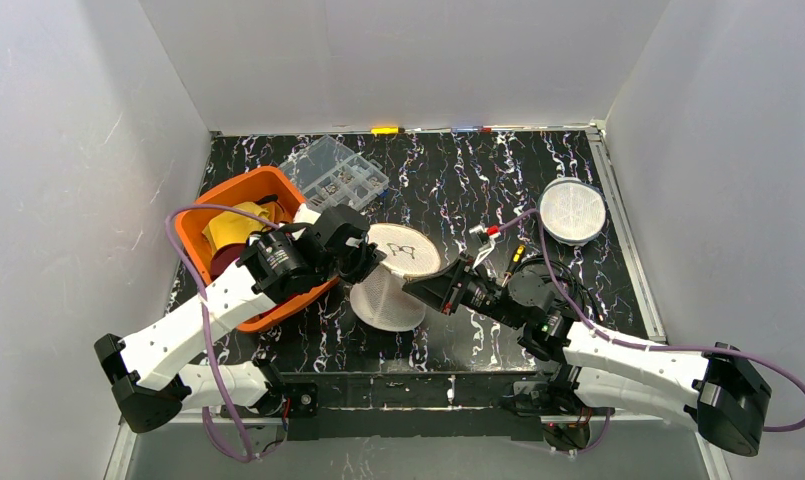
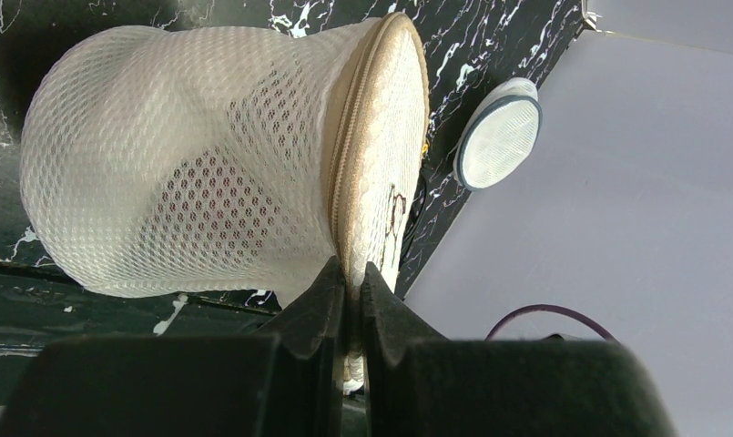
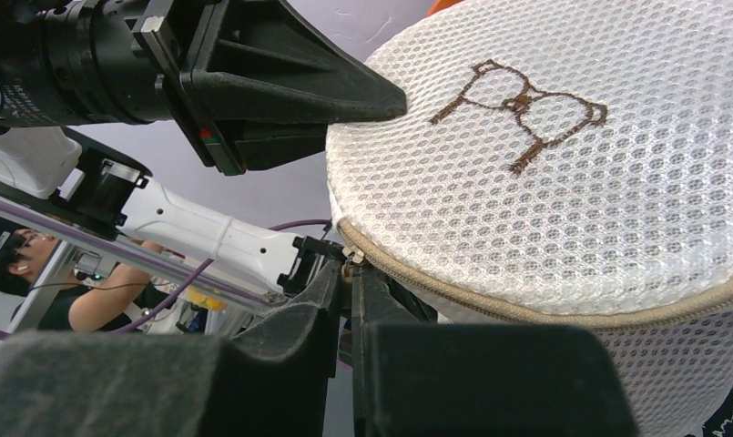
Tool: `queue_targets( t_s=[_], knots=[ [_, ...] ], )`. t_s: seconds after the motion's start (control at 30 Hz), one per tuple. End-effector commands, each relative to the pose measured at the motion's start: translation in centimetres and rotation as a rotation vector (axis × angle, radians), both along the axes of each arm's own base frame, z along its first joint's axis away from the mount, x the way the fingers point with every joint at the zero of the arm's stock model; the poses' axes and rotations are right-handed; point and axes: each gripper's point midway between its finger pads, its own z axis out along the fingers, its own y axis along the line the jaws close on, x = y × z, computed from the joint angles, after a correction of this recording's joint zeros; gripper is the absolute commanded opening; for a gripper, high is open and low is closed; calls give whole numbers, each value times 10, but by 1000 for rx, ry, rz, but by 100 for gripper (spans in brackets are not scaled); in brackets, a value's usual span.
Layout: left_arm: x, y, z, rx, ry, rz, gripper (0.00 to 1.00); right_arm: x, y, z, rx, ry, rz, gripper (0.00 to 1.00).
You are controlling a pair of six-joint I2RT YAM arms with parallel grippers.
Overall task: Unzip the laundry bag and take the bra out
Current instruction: Unzip the laundry bag at the center of the board.
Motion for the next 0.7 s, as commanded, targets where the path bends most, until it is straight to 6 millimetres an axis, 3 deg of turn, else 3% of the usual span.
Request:
queue_targets(
  t_s=[0.0, 0.17, 0.67],
  knots=[
    [-2, 7, 12, -26, -38, 12, 0, 2, -1, 6, 18, -13, -19, 13],
    [-2, 7, 11, -26, -39, 11, 0, 2, -4, 2, 2, -10, -28, 1],
    [-1, 1, 11, -26, -96, -57, 0, 14, -34, -32, -137, 4, -162, 1]
  ],
)
